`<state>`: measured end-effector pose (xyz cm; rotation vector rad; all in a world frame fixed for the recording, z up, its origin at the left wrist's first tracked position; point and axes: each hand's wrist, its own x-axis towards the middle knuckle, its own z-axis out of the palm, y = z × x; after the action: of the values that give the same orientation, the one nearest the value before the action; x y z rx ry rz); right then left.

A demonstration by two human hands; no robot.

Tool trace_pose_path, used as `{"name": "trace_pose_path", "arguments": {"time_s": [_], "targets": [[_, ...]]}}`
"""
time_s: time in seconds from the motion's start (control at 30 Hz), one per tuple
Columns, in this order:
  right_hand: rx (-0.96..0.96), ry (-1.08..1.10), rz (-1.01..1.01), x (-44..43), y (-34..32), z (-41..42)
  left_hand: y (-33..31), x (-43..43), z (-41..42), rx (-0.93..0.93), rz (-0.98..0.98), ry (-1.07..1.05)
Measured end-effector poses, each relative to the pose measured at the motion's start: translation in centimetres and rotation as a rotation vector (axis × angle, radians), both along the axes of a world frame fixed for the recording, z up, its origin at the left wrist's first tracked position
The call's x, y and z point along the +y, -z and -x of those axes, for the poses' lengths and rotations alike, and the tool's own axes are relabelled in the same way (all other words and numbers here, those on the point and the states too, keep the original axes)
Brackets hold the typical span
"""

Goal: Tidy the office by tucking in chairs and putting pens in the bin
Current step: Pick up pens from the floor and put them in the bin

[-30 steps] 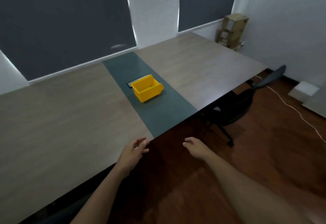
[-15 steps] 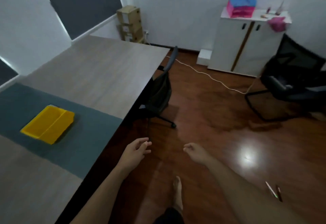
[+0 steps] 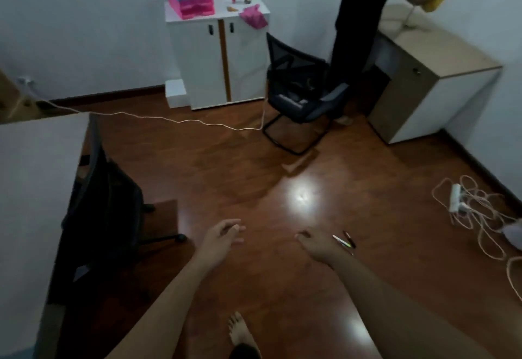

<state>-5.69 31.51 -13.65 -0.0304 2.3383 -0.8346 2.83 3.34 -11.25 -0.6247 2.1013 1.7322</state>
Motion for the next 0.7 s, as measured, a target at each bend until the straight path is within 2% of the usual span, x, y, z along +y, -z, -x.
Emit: {"name": "trace_pose_path", "arguments": {"time_s": [0.2, 0.43, 0.7], "targets": [[0.055, 0.265, -0.017, 8.8, 3.2, 2.2, 0.4, 7.8, 10.6, 0.019, 0.038, 0.261], [-0.078, 0.444, 0.098, 21.0, 9.5, 5.6, 2.0, 18.1, 18.4, 0.011, 0.026, 0.357], [-0.122, 0.539, 0.144, 31.2, 5.3, 10.1, 3.2, 29.3, 23.7, -0.034, 0.032, 0.343]]}}
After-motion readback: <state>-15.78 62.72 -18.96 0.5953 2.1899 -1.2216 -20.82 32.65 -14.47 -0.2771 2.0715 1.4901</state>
